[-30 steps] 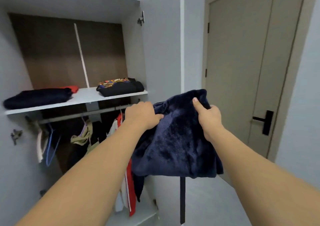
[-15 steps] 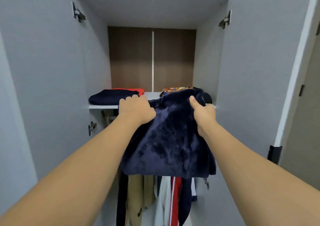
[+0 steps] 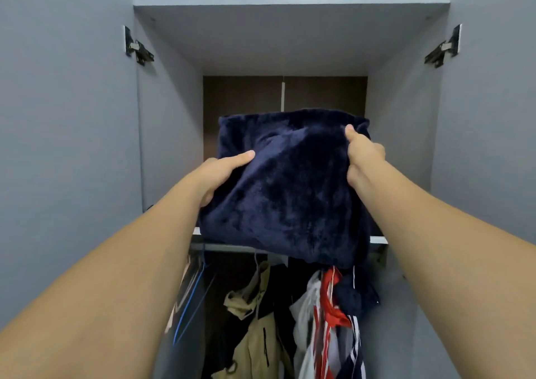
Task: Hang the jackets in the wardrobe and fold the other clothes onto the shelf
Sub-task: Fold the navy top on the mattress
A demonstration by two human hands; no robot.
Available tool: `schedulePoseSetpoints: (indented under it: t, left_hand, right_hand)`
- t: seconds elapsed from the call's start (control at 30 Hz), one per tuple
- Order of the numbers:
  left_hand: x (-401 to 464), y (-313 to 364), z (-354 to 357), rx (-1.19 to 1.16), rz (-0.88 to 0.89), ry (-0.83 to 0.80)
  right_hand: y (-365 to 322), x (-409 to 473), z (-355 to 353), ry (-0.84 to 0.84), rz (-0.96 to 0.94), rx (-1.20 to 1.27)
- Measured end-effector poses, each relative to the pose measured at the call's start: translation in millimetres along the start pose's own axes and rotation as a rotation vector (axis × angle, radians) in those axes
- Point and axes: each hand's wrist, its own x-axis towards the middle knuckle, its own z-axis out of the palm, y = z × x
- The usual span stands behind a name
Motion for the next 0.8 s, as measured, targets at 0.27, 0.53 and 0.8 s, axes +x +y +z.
schedulePoseSetpoints:
  t: [0.27,0.53,0.8]
  left_hand:
    - [99,48,17,-0.130,0.257,0.437]
    - [214,61,-19,-0.037,0.337,0.530]
    - [354,51,-76,0.208,0.275,0.611]
  right_hand:
    - [6,98,72,-0.250,0.187,-0.054]
    - [42,176,160,-0.169,0.095,-0.005]
    - [110,278,274,-0.257,0.236,-0.061]
